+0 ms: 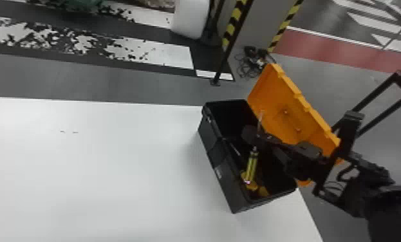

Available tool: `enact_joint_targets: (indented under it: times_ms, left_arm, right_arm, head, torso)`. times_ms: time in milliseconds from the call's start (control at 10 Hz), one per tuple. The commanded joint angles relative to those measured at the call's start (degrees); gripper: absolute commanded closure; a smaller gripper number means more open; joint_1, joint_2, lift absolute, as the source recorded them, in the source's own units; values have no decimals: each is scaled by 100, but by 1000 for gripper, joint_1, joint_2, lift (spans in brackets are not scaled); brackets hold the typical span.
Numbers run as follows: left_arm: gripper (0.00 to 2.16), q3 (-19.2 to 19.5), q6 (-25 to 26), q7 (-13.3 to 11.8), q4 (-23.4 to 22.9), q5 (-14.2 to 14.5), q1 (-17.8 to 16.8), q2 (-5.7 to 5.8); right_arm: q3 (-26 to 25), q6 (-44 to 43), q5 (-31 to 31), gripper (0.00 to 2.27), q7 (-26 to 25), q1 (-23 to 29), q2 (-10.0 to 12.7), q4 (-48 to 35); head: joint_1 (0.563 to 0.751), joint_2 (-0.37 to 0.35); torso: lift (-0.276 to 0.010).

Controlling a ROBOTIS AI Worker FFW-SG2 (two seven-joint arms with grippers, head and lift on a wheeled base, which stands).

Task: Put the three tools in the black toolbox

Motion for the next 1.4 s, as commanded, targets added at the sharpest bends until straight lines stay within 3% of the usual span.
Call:
enact_joint_targets:
  times_ms: [0, 300, 500, 700, 800, 900, 1000, 1100, 1200, 1300]
  left_arm:
    - [53, 256, 42, -110, -4, -6, 42, -14]
    - [53, 986, 42, -602, -30, -24, 218, -29]
    - [53, 1127, 42, -716, -21, -32, 209, -29]
    - [53, 1135, 42, -725, -4, -76, 69, -29]
    - [53, 1118, 42, -716, 14, -85, 25, -29]
    - [53, 1109, 42, -708, 32, -85, -11, -29]
    - [53, 1109, 42, -681, 40, -94, -28, -29]
    - [53, 1118, 42, -637, 67, -120, -37, -29]
    - [53, 1091, 42, -453, 190, -129, -37, -29]
    - [66, 880, -457, 4, 401, -129, -37, -29]
  right_arm:
    - [93, -637, 337, 2243, -8, -11, -72, 399]
    - [761, -2026, 873, 2243, -78, -564, -652, 1840]
    - [1191, -2887, 1295, 2243, -69, -705, -740, 2526]
    - [1349, -3186, 1365, 2233, -87, -740, -827, 2877]
    - [1367, -3292, 1242, 1578, -95, -749, -810, 3000]
    - [1323, -3362, 1128, 9, -87, -670, -783, 2992]
    - [1253, -3362, 811, -1, -87, -556, -748, 2877]
    - [1174, -3345, 565, 53, -87, -503, -537, 2658]
    - [1130, -3186, 345, 63, -95, -424, -335, 2403]
    - [1024, -2764, 222, 63, -95, -318, -19, 2034]
  head:
    - [695, -350]
    - [695, -350]
    - [695, -348]
    - [695, -325]
    - [695, -323]
    - [695, -323]
    - [695, -324]
    - [695, -323]
    - [695, -312]
    - [695, -282]
  torso:
    - [-55]
    - [-55]
    - [-55]
    - [-55]
    - [-55]
    - [-55]
    - [-55]
    - [-55]
    - [-55]
    - [-55]
